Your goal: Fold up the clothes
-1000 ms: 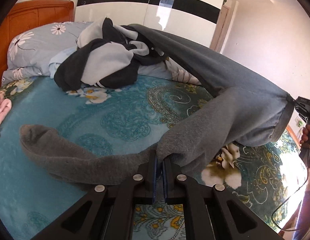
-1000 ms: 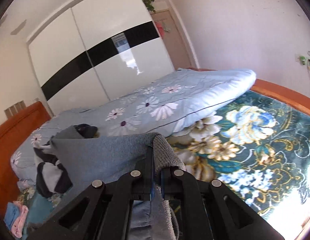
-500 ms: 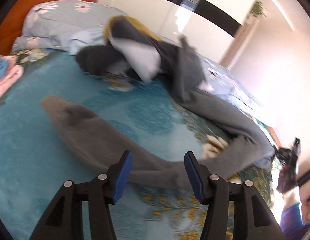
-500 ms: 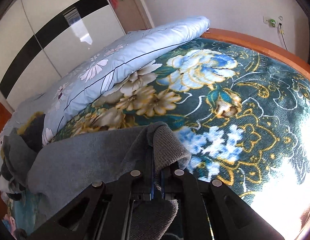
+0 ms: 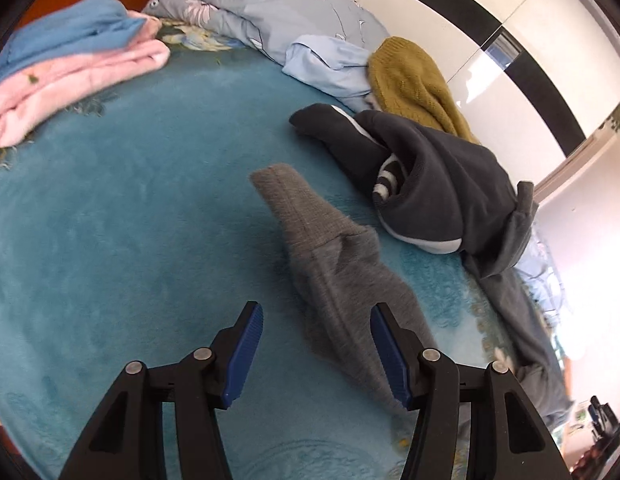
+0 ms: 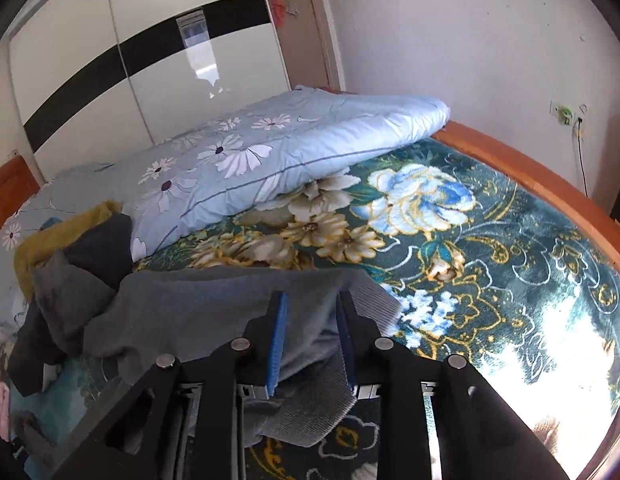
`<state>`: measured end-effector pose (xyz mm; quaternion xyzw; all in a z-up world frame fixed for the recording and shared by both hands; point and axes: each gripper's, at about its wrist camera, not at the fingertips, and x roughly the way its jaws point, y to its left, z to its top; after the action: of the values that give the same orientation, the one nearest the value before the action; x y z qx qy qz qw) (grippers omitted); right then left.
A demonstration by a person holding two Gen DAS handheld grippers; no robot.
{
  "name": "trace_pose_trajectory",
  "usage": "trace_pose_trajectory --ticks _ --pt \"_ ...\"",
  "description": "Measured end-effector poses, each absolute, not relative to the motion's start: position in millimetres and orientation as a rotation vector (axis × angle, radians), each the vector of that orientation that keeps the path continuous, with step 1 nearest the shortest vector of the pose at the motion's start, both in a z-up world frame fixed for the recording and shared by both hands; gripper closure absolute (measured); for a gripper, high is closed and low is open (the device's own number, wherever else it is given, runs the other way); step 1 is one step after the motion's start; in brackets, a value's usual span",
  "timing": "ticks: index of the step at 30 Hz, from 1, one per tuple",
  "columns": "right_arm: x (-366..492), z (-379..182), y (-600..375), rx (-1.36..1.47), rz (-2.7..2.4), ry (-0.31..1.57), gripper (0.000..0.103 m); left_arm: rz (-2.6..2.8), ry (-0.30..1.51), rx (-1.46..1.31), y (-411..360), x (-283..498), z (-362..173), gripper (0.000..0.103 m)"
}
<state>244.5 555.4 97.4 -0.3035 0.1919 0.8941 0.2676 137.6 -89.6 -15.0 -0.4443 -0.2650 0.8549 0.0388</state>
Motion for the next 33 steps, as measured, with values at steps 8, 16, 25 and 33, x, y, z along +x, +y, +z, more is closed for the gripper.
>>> trace_pose_trajectory --ticks 8,16,25,33 --pt "140.1 72.8 434.6 -1.017 2.861 0.444 0.065 2.564 -0.982 -1.330 -91.3 128.5 -20.4 0.045" --pt "-1.9 33.2 286.6 -1.281 3.094 0.485 0.065 2.596 -1.020 -1.296 -93.4 118.9 -14.5 0.057" --pt "-71.1 6.4 250.8 -1.339 2.979 0.529 0.084 2.592 -1.042 -1.305 -100.3 113.4 -19.2 0.077" --pt "-30.0 43.6 311.3 -1.179 3.077 0.769 0.101 2.615 -1.004 -1.227 -97.4 119.7 -14.3 0.098"
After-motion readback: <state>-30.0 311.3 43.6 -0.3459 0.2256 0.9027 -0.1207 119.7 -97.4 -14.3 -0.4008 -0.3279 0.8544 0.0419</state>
